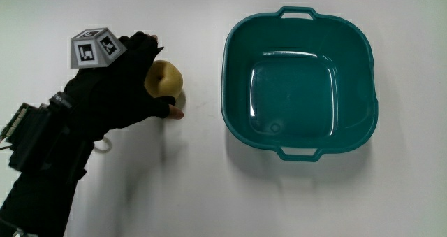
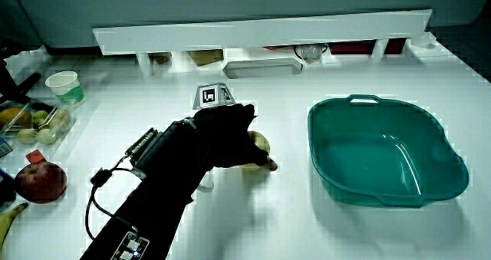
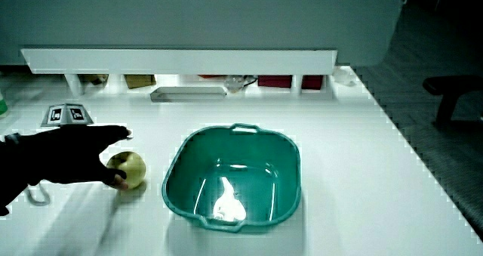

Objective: Pick pear from desk

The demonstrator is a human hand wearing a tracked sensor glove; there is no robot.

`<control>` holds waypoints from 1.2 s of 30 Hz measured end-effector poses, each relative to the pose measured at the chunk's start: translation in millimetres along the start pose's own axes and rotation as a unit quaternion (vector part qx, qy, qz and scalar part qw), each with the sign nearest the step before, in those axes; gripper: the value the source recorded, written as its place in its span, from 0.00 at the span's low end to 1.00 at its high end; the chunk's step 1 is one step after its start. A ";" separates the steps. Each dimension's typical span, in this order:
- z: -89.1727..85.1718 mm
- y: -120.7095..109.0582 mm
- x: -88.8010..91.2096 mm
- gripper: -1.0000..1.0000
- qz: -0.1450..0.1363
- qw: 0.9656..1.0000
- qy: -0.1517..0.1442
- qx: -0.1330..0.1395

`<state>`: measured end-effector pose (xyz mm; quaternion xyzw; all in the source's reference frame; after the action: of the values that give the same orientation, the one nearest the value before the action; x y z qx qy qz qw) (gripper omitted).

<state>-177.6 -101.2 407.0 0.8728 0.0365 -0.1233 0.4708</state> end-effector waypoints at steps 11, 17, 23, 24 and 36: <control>-8.5 22.5 -5.6 0.50 0.013 1.000 -0.009 -0.021; -10.0 24.8 -6.3 0.50 0.017 1.000 -0.010 -0.024; -10.7 25.7 -5.7 0.50 0.011 1.000 -0.012 -0.006; -10.5 25.3 -4.9 0.50 0.010 1.000 -0.012 0.000; -11.0 22.1 -1.4 0.73 0.011 0.999 -0.003 0.048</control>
<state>-172.9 -104.2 431.1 0.8946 0.0193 -0.1217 0.4295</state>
